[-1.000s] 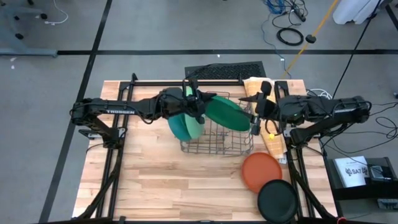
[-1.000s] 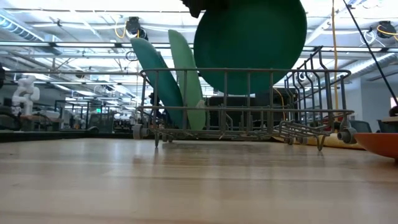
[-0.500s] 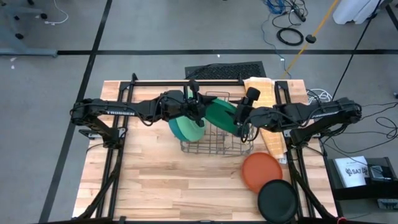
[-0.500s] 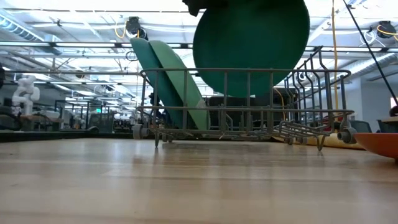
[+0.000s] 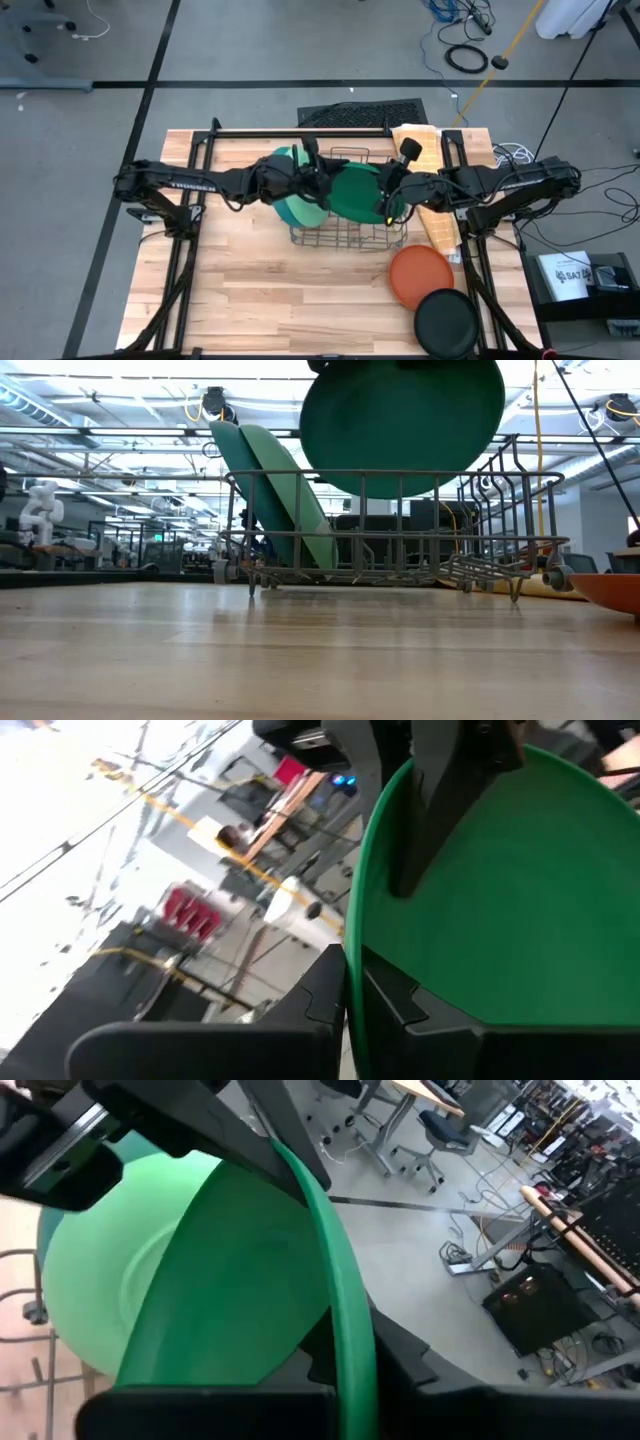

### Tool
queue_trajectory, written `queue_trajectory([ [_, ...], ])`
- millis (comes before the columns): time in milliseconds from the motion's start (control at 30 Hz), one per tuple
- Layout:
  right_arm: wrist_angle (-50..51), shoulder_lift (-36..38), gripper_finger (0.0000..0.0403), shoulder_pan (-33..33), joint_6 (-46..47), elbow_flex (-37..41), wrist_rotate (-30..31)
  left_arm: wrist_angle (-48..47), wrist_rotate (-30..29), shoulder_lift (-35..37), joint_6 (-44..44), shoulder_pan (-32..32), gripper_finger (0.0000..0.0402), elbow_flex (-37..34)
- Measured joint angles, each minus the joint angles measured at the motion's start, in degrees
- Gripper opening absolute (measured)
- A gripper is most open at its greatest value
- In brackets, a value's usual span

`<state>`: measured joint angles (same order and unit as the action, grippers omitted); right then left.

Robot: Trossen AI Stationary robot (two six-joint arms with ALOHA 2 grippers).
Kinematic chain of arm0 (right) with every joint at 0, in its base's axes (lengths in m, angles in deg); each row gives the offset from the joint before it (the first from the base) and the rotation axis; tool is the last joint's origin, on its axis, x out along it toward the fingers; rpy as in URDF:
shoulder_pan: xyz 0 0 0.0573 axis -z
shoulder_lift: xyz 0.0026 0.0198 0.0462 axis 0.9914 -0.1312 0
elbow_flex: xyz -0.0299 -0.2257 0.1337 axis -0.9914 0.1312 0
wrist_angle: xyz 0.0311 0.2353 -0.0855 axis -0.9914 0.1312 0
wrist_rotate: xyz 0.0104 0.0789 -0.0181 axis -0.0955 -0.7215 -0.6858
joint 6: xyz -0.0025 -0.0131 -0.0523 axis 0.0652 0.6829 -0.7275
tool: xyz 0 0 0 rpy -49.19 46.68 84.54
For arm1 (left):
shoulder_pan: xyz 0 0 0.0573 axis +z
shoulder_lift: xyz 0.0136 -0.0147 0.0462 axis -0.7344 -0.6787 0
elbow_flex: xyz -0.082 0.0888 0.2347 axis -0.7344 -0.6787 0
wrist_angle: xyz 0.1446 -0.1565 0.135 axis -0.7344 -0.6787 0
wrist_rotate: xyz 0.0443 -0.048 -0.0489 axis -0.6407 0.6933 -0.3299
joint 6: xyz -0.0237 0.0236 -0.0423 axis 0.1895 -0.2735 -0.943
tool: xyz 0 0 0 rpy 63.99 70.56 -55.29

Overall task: Sort dishes
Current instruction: Put the dark green plate in the dishwasher rack

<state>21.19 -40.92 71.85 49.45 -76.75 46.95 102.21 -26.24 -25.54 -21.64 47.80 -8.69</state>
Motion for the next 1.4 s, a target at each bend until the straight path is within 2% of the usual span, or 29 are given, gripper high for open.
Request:
queue_trajectory([
  [133, -0.18, 0.34, 0.0007, 0.00, 0.27, -0.05, 0.15, 1.97, -3.41, 0.12, 0.16, -0.86, 0.0030, -0.04],
  [200, -0.78, 0.55, 0.0007, 0.00, -0.19, -0.05, 1.03, 2.66, -4.66, 0.44, 0.11, -0.86, 0.0046, -0.04],
  [300, -0.91, 0.73, 0.0007, 0.07, -1.32, -0.05, 2.74, 2.81, -6.76, 0.53, 0.09, -0.78, 0.0086, -0.04],
  [433, -0.25, 0.84, 0.0007, 0.00, -1.92, -0.03, 3.99, 2.56, -8.71, 0.61, -0.80, -0.73, 0.0168, -0.04],
  [500, 0.05, 0.86, 0.0007, 0.04, -1.41, -0.03, 4.56, 3.60, -14.15, 0.62, 0.71, -1.18, 0.0210, -0.04],
  [600, 0.37, 0.77, 0.0007, 0.07, -0.66, -0.03, 7.17, 5.81, -27.00, 0.60, 5.28, -3.05, 0.0255, -0.04],
  [700, 1.56, 1.00, 0.0007, 0.02, -1.47, -0.06, 8.84, 5.93, -35.47, 1.93, 4.52, -4.74, 0.0269, -0.09],
  [833, 0.61, 0.80, 0.0007, -0.07, -2.54, 0.06, 8.88, 9.80, -37.31, 4.51, -2.54, -7.56, 0.0261, 0.17],
  [900, 0.90, 0.95, 0.0007, -0.07, -3.26, 0.06, 11.28, 8.70, -37.50, 5.62, -8.44, -8.83, 0.0256, 0.00],
  [933, 0.51, 0.95, 0.0007, -0.05, -3.27, 0.04, 11.71, 7.60, -37.18, 6.34, -13.87, -9.13, 0.0254, -0.09],
  [1000, 0.42, 0.89, 0.0007, -0.03, -3.35, 0.04, 12.11, 4.07, -32.09, 8.29, -27.65, -9.36, 0.0250, -0.04],
  [1100, -1.08, 0.88, 0.0007, 0.00, -5.04, 0.04, 14.67, -1.64, -16.92, 9.69, -48.37, -8.14, 0.0241, 0.15],
  [1167, -3.19, 0.86, 0.0007, -0.03, -7.59, 0.04, 16.61, -3.49, -8.13, 9.26, -58.41, -6.43, 0.0229, -0.03],
  [1300, -11.36, 0.86, 0.0006, -0.04, -13.96, 0.01, 17.83, 0.67, 2.09, 8.06, -71.60, -3.19, 0.0186, -0.10],
  [1400, -15.90, 0.46, 0.0006, -0.04, -20.04, 0.01, 18.77, 2.24, 5.99, 7.35, -77.65, -1.65, 0.0157, 0.02],
])
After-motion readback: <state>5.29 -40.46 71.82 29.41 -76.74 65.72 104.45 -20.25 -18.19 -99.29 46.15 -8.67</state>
